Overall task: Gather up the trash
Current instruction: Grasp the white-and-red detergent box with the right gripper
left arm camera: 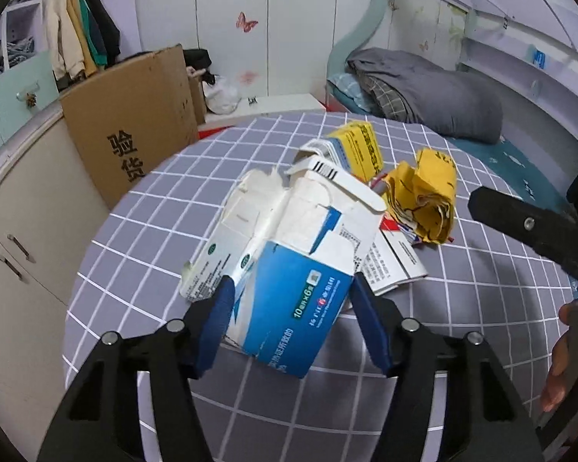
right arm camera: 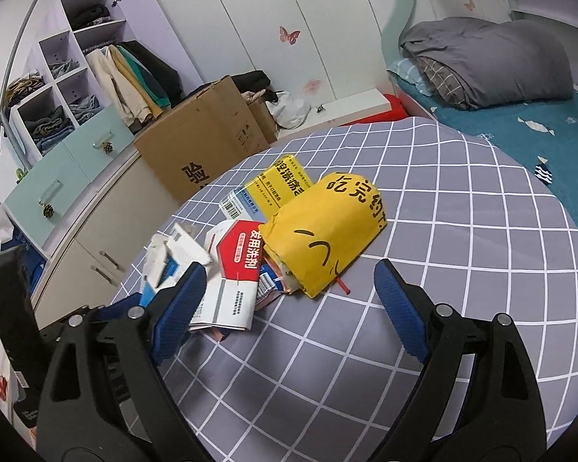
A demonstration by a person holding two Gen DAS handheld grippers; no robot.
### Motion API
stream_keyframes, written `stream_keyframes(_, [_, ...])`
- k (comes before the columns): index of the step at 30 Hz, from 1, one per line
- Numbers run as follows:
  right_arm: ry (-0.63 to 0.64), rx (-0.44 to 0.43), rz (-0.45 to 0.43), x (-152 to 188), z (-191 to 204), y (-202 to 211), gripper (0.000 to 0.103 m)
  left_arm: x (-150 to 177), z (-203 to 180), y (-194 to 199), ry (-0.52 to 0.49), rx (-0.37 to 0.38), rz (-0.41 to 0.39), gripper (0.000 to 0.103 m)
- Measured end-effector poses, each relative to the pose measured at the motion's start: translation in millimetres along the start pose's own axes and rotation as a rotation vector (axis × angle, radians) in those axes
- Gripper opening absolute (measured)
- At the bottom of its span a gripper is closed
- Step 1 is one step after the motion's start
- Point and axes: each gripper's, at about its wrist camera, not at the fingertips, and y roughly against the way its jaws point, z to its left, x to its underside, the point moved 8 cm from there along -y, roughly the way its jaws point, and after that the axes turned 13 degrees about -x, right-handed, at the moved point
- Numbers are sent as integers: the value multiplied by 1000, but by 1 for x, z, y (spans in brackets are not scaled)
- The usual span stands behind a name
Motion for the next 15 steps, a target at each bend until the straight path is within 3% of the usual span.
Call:
stream_keyframes(10, [-47,69,-28,-6,-15,4,87,-4,32,19,127,14,-71,56])
stream_keyframes(15, [-10,41,-1,-2,3,-4,87,-7,56,27,200,-13,-101,56])
